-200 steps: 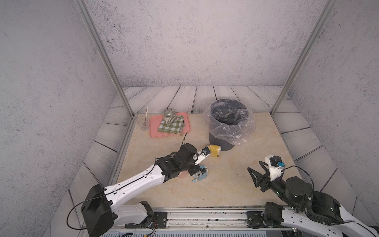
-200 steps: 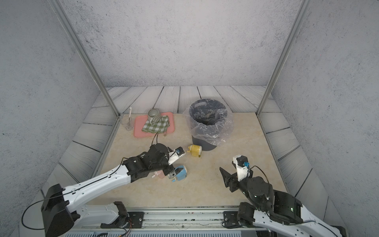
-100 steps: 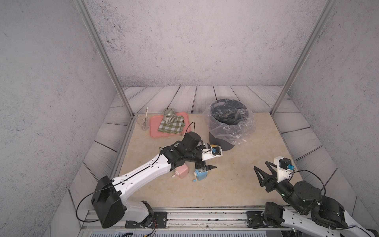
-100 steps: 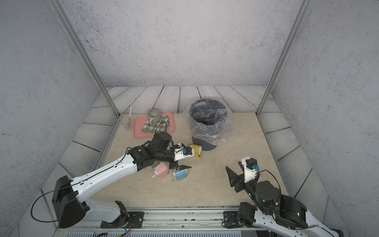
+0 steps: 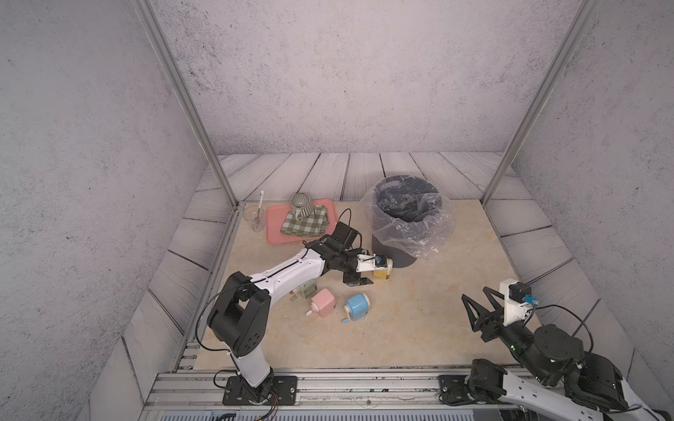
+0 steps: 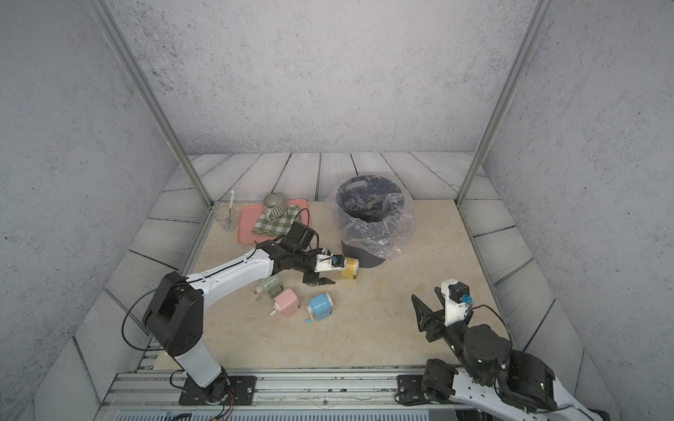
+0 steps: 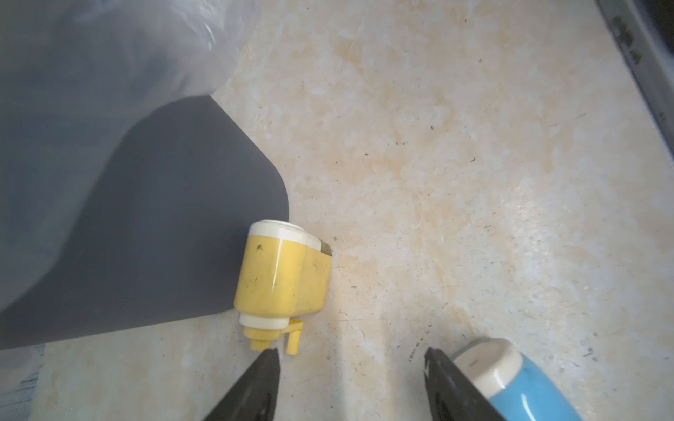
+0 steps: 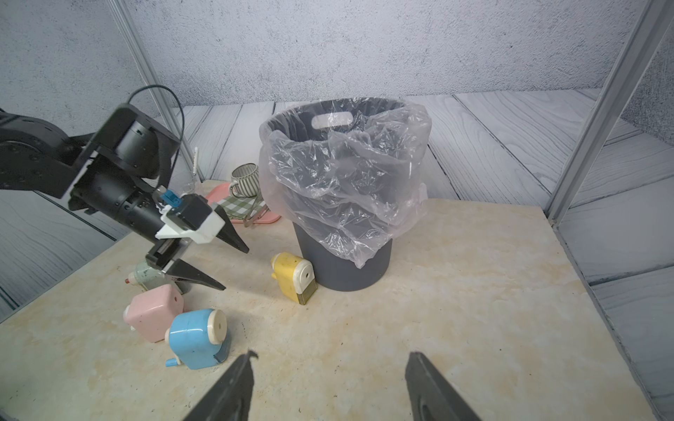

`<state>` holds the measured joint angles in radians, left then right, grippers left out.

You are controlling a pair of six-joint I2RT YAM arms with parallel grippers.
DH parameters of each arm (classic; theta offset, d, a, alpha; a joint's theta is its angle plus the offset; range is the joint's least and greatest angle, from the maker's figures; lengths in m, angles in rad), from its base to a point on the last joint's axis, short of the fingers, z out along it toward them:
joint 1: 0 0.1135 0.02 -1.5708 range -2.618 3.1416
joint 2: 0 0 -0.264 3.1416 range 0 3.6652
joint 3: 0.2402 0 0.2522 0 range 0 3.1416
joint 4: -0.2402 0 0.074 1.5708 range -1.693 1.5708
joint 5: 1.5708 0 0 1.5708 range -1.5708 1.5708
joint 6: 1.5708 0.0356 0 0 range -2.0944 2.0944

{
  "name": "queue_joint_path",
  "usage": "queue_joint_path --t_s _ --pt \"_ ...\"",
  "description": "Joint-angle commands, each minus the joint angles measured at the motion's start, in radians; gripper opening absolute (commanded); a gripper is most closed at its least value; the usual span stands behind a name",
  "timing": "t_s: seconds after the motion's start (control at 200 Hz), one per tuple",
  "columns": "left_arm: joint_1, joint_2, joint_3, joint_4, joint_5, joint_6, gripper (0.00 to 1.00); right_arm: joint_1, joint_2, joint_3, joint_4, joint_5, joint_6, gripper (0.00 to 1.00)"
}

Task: Take out the pencil sharpener tray and clean the shavings
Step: Pick up the pencil sharpener from the center of the board.

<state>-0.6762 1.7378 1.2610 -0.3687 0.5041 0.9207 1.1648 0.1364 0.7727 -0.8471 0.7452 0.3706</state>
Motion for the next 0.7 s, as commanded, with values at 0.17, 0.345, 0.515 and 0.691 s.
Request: queue_joint_path --t_s 0.17,0.345,0.515,0.691 --pt "0.003 0.126 0.085 0.073 -0.099 0.007 0.74 0.003 -0.027 0.027 -0.060 0.019 0.022 0.68" --pt "0.022 0.183 0.132 0.094 -0.086 -0.029 0.74 0.002 -0.035 0.028 -0.062 0.013 0.024 0.68" --pt "0.026 0.217 0.158 0.101 -0.081 -0.014 0.74 0.002 -0.029 0.028 -0.062 0.003 0.022 0.68" --pt "0.026 0.246 0.166 0.114 -0.049 0.001 0.75 0.002 -0.014 0.029 -0.063 -0.010 0.021 0.68"
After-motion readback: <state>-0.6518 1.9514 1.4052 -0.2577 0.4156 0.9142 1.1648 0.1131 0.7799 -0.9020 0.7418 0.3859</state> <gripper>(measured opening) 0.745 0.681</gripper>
